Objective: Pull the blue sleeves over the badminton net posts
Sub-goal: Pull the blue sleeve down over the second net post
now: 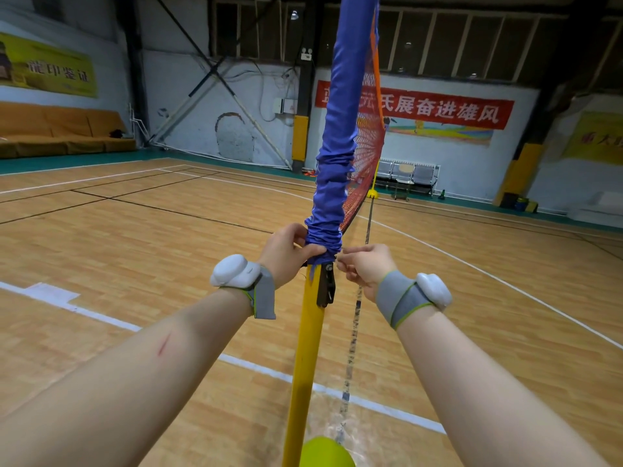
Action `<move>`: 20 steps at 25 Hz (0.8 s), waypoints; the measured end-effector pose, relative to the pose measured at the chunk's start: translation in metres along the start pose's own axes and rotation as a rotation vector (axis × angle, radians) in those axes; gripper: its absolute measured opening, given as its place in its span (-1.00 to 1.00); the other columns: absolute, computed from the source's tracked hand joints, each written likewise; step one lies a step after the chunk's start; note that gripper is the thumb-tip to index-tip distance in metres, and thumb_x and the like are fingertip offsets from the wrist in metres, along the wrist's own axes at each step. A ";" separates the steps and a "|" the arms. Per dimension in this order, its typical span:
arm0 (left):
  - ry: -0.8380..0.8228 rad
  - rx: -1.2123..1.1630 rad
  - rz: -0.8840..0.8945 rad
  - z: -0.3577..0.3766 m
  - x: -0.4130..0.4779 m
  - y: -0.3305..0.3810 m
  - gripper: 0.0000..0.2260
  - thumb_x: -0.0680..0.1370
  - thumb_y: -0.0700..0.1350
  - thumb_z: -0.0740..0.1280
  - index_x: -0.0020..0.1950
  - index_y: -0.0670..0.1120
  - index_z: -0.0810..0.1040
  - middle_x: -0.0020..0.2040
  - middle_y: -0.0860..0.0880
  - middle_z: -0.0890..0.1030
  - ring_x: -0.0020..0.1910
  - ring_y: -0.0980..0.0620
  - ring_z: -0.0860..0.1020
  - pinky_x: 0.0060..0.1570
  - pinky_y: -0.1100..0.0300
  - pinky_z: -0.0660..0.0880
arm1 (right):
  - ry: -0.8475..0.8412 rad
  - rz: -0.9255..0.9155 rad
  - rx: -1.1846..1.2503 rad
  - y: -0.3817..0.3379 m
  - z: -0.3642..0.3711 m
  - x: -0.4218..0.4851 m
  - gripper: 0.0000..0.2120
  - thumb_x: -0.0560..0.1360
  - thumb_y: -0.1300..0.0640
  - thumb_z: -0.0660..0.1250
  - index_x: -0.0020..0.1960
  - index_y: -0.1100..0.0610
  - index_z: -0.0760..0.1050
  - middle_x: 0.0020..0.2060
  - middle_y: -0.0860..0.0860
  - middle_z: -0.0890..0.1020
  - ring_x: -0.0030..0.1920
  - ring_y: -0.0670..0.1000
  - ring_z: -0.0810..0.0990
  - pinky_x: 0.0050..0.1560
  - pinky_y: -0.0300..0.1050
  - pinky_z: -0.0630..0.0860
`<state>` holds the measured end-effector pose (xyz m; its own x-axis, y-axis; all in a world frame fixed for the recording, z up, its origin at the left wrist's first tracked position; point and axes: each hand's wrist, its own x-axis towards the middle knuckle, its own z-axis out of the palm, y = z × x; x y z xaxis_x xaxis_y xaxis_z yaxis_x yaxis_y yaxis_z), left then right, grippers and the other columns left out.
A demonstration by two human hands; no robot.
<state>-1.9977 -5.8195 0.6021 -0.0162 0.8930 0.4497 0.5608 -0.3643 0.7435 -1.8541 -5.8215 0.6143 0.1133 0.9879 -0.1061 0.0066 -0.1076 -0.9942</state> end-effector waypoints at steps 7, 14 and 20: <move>0.007 0.020 0.002 0.001 0.002 -0.004 -0.62 0.44 0.02 0.40 0.16 -0.16 0.47 -0.07 -0.02 0.49 -0.07 -0.01 0.50 -0.11 0.18 0.45 | -0.098 0.261 -0.138 0.004 0.005 0.003 -0.71 0.57 0.07 0.19 -0.31 0.12 0.36 -0.43 -0.03 0.39 -0.44 -0.10 0.30 -0.40 -0.27 0.18; -0.007 0.004 -0.013 0.000 0.001 -0.004 -0.64 0.43 0.02 0.41 0.11 -0.16 0.49 -0.10 -0.03 0.51 -0.08 -0.05 0.52 -0.04 0.05 0.50 | -0.150 0.392 0.004 0.000 0.005 0.003 -0.71 0.57 0.06 0.15 -0.30 0.12 0.38 -0.40 -0.04 0.39 -0.41 -0.10 0.32 -0.39 -0.30 0.20; 0.006 -0.008 -0.025 0.004 -0.003 -0.005 -0.64 0.42 0.02 0.43 0.10 -0.16 0.50 -0.07 -0.05 0.54 -0.07 -0.05 0.54 0.00 0.04 0.51 | -0.176 0.442 0.123 0.000 0.001 -0.002 -0.70 0.58 0.09 0.16 -0.32 0.14 0.36 -0.39 -0.04 0.38 -0.41 -0.11 0.31 -0.37 -0.30 0.18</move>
<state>-1.9973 -5.8194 0.5954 -0.0351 0.9004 0.4335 0.5533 -0.3437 0.7587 -1.8555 -5.8229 0.6143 -0.0913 0.8558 -0.5093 -0.1231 -0.5172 -0.8470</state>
